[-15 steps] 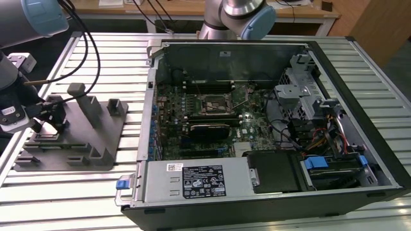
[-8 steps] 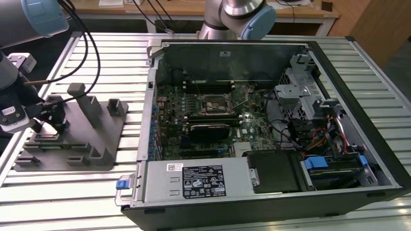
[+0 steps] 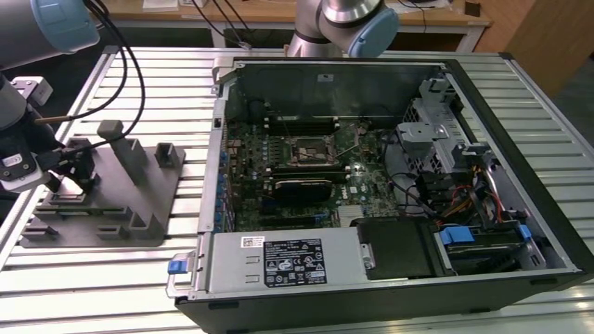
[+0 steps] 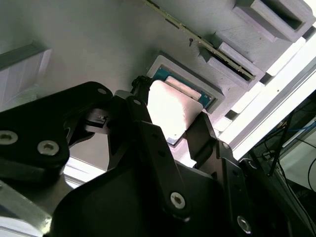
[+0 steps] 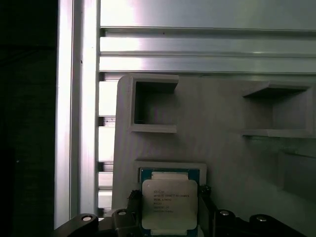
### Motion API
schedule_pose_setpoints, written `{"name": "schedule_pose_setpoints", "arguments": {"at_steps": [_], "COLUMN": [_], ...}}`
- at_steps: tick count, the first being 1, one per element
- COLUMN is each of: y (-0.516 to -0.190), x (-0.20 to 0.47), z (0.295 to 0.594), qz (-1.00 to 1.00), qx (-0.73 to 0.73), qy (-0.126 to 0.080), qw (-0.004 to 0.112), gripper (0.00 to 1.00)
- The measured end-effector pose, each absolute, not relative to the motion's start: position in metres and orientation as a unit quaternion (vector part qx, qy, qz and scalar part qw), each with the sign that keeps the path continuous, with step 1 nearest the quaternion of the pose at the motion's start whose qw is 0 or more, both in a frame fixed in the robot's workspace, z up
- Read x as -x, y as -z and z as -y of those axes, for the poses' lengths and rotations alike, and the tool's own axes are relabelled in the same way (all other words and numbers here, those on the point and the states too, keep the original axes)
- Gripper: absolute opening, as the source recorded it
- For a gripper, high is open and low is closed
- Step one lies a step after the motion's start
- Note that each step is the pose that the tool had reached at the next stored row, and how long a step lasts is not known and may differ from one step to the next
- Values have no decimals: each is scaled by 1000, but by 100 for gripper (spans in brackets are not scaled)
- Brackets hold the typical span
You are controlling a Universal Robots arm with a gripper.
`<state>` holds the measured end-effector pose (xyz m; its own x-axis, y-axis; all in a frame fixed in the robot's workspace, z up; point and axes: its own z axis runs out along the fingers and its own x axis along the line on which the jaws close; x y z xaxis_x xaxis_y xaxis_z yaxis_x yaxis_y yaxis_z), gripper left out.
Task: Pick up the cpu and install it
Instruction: 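Pick up the cpu and move it towards the insertion slot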
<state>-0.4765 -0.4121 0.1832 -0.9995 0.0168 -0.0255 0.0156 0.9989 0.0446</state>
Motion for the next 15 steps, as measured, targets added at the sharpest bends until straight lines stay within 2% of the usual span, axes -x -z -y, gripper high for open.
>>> {"name": "schedule_pose_setpoints", "arguments": {"at_steps": [15], "y": [-222], "x": [477], "z": [412], "qz": [-1000], "qx": [-8], "qy": [-22], "qw": [13], "gripper": [55]}}
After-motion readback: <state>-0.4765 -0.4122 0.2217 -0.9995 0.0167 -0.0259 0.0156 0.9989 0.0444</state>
